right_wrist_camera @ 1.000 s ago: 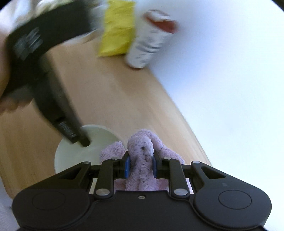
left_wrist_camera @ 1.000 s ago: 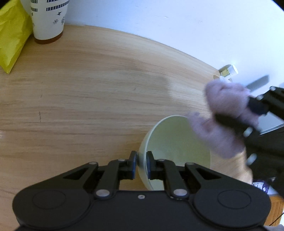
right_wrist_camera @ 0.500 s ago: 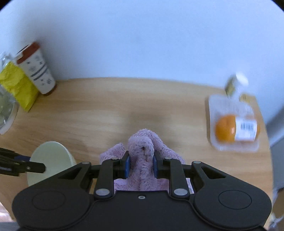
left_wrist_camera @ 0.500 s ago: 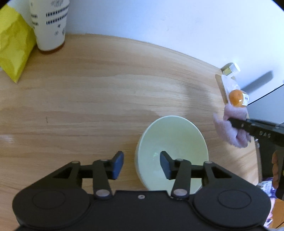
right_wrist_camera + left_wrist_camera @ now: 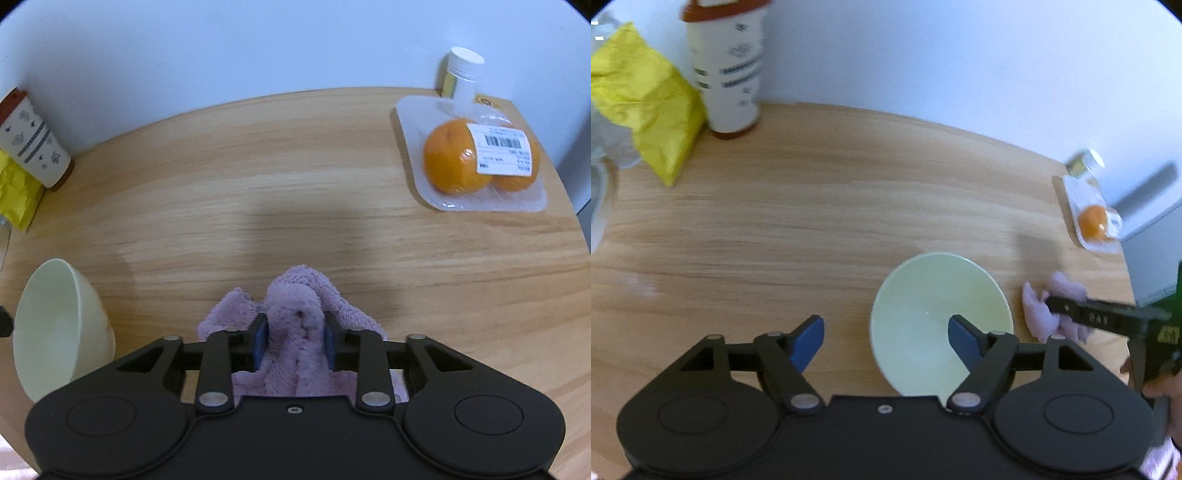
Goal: Clean bowl
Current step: 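Lower the pink cloth onto the table beside the bowl and open the right gripper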
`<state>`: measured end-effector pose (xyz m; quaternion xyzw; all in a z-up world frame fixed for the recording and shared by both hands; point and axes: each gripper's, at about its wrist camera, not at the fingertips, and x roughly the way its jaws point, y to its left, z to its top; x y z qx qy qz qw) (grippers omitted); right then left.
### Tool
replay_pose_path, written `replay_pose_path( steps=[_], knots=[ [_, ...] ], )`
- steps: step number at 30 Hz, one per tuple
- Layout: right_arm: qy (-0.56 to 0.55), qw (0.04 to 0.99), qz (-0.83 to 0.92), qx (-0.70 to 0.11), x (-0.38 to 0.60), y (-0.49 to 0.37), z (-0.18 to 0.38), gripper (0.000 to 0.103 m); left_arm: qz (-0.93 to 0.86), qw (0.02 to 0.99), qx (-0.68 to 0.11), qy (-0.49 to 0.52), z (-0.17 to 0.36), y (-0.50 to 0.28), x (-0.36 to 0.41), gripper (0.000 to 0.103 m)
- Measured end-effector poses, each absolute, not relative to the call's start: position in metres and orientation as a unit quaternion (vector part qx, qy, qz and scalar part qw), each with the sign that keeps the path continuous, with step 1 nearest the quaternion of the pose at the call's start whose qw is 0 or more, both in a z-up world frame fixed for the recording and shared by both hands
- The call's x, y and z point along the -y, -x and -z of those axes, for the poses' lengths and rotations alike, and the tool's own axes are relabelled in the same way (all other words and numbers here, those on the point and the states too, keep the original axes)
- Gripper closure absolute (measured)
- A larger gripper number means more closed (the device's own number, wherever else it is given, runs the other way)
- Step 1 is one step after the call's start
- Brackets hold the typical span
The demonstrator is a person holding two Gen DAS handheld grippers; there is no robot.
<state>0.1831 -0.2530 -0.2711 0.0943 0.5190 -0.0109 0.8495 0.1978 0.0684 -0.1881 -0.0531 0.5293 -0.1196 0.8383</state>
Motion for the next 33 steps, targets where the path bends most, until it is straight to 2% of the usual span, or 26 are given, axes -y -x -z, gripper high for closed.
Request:
replay_pose_path(
  steps=[2,4,5,7,9,11,24,33],
  knots=[
    [-0.095,0.85,0.012,-0.518,0.255,-0.182,0.272,0.051,0.109,0.846,-0.518,0.062,0.183,-0.192,-0.069,0.014],
    [-0.094,0.85,0.011,-0.518,0.257,-0.18,0.272,0.049,0.105,0.848,-0.514,0.072,0.18,-0.188,-0.071,0.005],
    [-0.091,0.85,0.008,-0.518,0.256,-0.179,0.272,0.047,0.102,0.85,-0.512,0.073,0.177,-0.184,-0.071,0.004],
    [-0.086,0.85,0.005,-0.519,0.252,-0.179,0.272,0.035,0.098,0.856,-0.503,0.067,0.173,-0.179,-0.07,0.001],
    [-0.082,0.851,0.002,-0.519,0.249,-0.178,0.272,0.011,0.091,0.86,-0.498,0.058,0.169,-0.172,-0.067,0.001],
    [-0.081,0.852,0.001,-0.518,0.25,-0.178,0.272,0.0,0.079,0.863,-0.496,0.055,0.166,-0.166,-0.066,0.001],
    [-0.072,0.858,0.005,-0.509,0.251,-0.158,0.241,0.0,0.052,0.882,-0.467,0.025,0.143,-0.128,-0.05,0.0],
    [-0.106,0.864,0.001,-0.492,0.235,-0.104,0.169,0.0,0.069,0.887,-0.456,0.002,0.103,-0.1,-0.055,0.001]
  ],
)
